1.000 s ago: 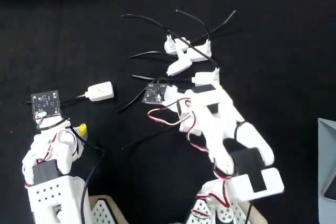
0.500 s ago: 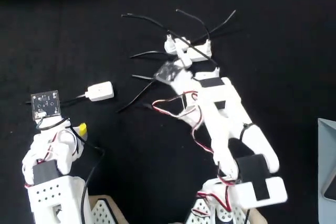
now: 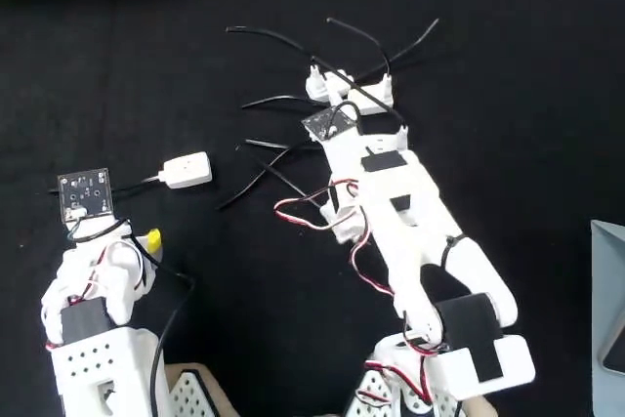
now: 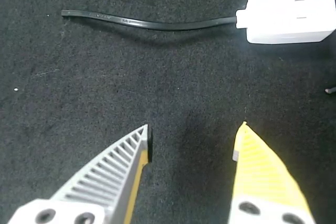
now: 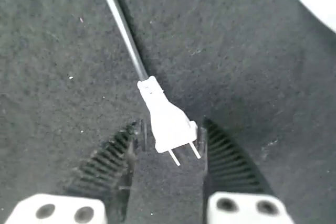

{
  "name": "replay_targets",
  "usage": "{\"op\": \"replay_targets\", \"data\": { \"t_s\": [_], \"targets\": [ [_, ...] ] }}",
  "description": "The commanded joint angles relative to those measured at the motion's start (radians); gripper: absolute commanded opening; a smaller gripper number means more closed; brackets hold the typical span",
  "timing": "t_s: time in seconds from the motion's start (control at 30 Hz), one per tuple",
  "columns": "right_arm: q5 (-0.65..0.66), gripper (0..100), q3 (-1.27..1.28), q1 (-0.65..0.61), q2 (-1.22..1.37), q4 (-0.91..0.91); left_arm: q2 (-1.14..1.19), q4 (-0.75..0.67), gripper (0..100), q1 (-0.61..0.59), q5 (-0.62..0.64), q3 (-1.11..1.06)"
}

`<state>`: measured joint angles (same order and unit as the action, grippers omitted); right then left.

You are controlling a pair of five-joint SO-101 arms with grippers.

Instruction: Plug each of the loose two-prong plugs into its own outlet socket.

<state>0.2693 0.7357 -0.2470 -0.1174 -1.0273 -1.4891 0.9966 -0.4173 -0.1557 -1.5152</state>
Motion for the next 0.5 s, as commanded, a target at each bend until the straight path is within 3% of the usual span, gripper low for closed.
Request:
{"op": "replay_targets", "data": {
  "t_s": [0.0, 0.2, 0.47],
  "targets": [
    [-0.003, 14.2, -0.039, -0.005, -0.025, -0.003, -0.009, -0.020, 26, 0.004, 0.008, 0.008],
    [0.077, 14.2, -0.076, -0.041, -0.027, -0.101, -0.009, -0.020, 26, 0.004, 0.008, 0.008],
    [0.087, 14.2, -0.154, -0.046, -0.027, -0.107, -0.009, -0.020, 26, 0.004, 0.008, 0.008]
  ]
}}
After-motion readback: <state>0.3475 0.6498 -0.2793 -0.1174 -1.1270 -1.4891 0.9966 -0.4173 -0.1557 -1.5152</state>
